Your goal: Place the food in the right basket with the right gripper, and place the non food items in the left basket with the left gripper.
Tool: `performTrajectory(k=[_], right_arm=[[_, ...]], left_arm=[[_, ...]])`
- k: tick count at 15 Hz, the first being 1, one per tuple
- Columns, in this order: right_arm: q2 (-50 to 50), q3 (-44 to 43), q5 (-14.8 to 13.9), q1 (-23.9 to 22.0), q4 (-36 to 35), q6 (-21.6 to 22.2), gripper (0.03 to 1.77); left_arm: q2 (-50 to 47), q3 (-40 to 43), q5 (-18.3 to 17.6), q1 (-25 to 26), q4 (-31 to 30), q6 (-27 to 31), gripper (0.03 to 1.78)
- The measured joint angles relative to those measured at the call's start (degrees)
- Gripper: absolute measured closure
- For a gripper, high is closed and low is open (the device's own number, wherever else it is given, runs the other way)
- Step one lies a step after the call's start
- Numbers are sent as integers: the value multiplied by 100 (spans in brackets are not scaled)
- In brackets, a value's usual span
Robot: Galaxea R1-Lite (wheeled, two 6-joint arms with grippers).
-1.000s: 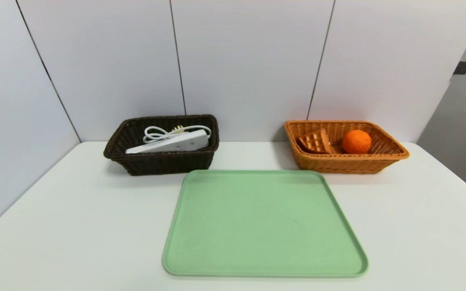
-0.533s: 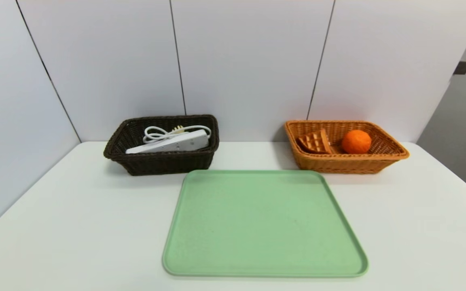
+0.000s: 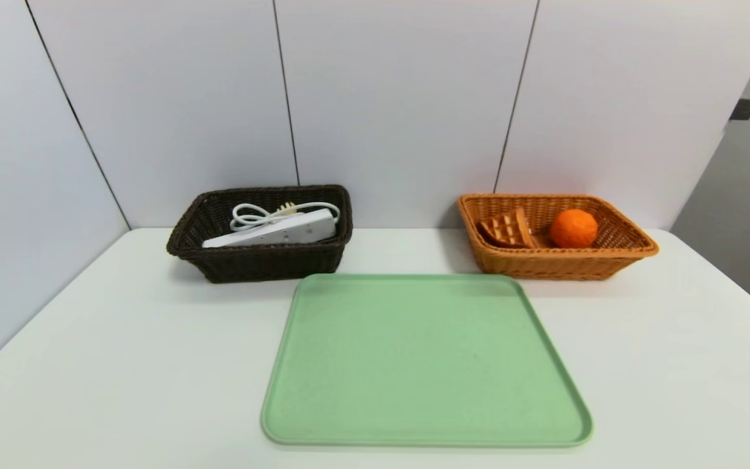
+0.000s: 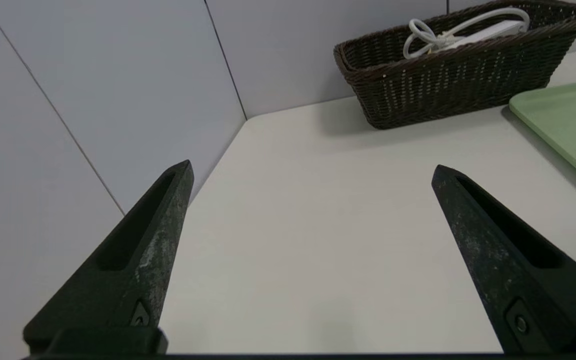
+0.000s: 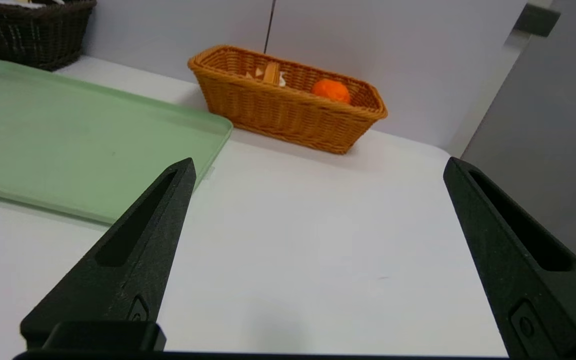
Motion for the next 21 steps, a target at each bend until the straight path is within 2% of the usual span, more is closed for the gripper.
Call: performTrajectory(k=[3, 8, 10, 13, 15, 17, 21], right_arm=[[0, 5, -112, 0, 414, 2, 9], [0, 7, -193, -2, 861, 74, 9], [0, 7, -200, -2, 981, 96, 9], [0, 7, -204, 0, 995, 346, 9], [0, 7, -374, 0, 986, 812, 9], [0, 7, -561, 0, 961, 1308, 9], [0, 7, -572, -2, 959, 1370, 9]], left_arm=[[0, 0, -68, 0, 317, -208, 12], [0, 0, -814, 0, 868, -427, 12], [0, 0, -834, 0, 1143, -477, 12], [0, 0, -828, 0, 1172, -779, 12], [2, 0, -795, 0, 1136, -1143, 12], [2, 0, -601, 0, 1119, -1496, 12], [2, 0, -584, 0, 1104, -1566, 12]])
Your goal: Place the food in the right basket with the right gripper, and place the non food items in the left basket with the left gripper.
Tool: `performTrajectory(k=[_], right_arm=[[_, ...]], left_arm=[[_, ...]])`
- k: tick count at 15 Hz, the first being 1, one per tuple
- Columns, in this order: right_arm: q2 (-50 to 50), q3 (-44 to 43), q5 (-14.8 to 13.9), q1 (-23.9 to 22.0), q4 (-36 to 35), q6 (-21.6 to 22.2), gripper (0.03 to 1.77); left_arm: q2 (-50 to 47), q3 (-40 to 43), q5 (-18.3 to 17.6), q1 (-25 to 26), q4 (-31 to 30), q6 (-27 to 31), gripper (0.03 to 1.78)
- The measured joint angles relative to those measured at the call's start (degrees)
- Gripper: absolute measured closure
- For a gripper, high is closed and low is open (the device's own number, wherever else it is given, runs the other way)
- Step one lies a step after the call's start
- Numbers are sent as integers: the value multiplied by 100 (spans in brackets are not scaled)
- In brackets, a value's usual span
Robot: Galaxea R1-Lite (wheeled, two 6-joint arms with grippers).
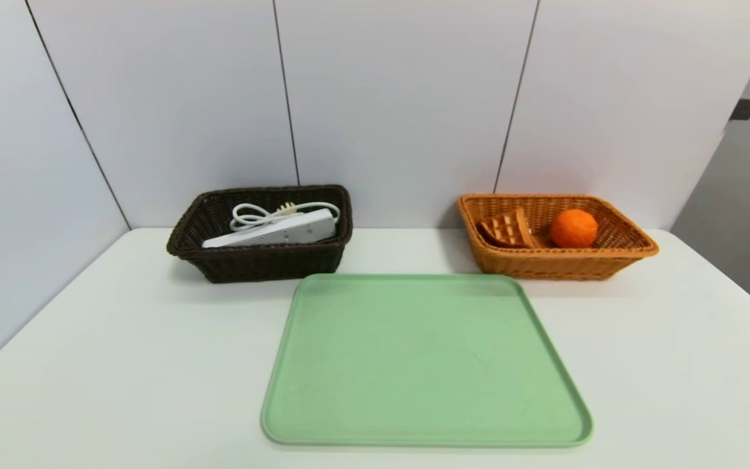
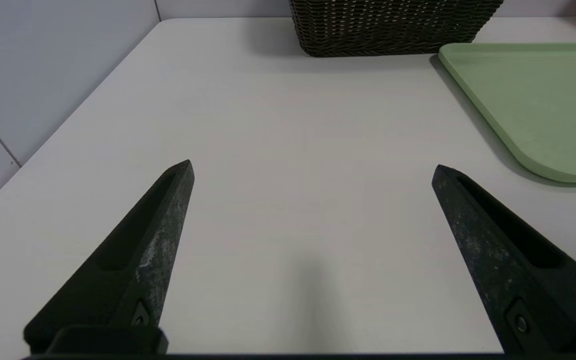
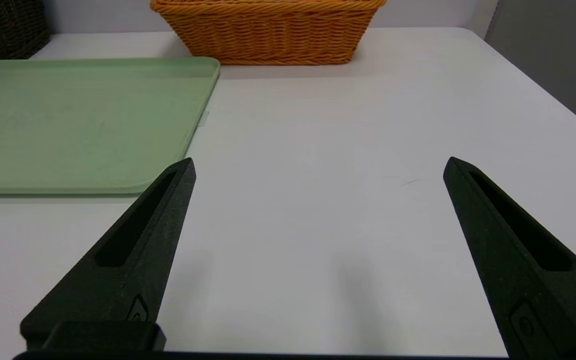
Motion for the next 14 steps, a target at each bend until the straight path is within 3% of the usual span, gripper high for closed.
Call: performTrajectory(k=[14], right_arm=[[0, 0, 4, 2, 0, -10, 9]], left_arm=[[0, 0, 0, 0, -2, -2, 12]])
